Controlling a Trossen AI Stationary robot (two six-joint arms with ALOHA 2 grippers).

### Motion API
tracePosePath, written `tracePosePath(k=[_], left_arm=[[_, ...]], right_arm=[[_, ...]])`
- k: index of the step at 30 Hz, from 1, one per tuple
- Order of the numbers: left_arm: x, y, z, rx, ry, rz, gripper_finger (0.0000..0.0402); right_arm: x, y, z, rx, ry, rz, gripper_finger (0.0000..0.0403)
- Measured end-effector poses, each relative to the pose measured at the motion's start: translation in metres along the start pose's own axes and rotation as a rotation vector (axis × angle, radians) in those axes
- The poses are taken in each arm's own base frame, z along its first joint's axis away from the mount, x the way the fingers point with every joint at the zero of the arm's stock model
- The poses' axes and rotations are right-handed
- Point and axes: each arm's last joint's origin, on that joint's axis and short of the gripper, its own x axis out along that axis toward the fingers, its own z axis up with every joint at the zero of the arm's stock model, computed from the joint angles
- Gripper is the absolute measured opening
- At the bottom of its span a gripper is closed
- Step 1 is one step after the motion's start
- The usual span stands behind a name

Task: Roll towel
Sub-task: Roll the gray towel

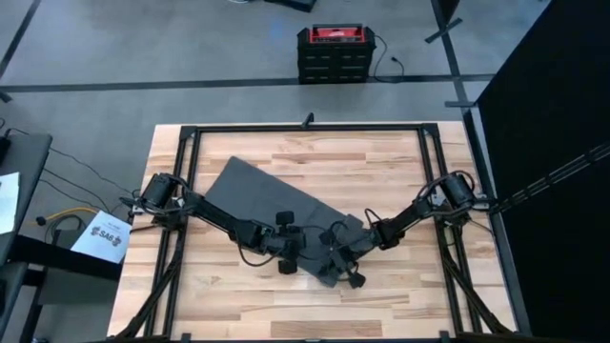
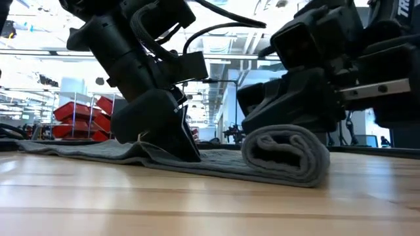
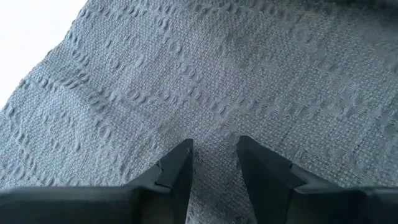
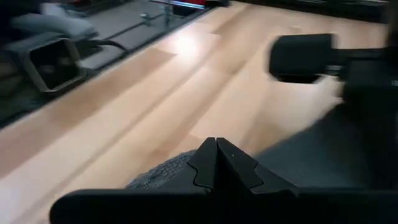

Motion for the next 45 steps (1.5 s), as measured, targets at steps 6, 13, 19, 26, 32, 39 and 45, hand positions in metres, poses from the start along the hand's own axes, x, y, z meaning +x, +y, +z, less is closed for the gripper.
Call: tracePosePath(k=[6,13,19,26,32,39,45], left_arm=[[0.0,0.0,0.0,-0.01,0.0,-0.001,0.0118],[0.001,0.0,-0.001,-0.025,-0.002,-0.003,0.0118],[0.001,0.0,-0.001,-0.026,-0.001,-0.003,0.0118],[0.001,0.0,0.0,-0.037,-0.013,-0.006,0.0118],[-0.001,-0.002,0.014,0.0,-0.052,-0.02,0.0118],[-0.013,-0.003,0.054,0.115,-0.16,-0.039,0.0118],[-0.017,0.014,0.081,0.194,-0.231,-0.022,0.0118]], right_arm=[[-0.002,-0.008,-0.003,0.008,0.027,-0.019,0.0],[0.001,-0.009,-0.009,-0.005,0.03,-0.015,0.0],[0.017,-0.003,-0.022,-0.014,0.043,0.026,0.0],[0.003,-0.004,0.006,-0.098,0.074,-0.053,0.0],[-0.037,0.022,0.049,-0.087,0.272,-0.303,0.0],[-0.086,0.06,0.053,0.252,0.485,-0.51,0.0],[-0.102,0.062,0.051,0.253,0.464,-0.794,0.0]])
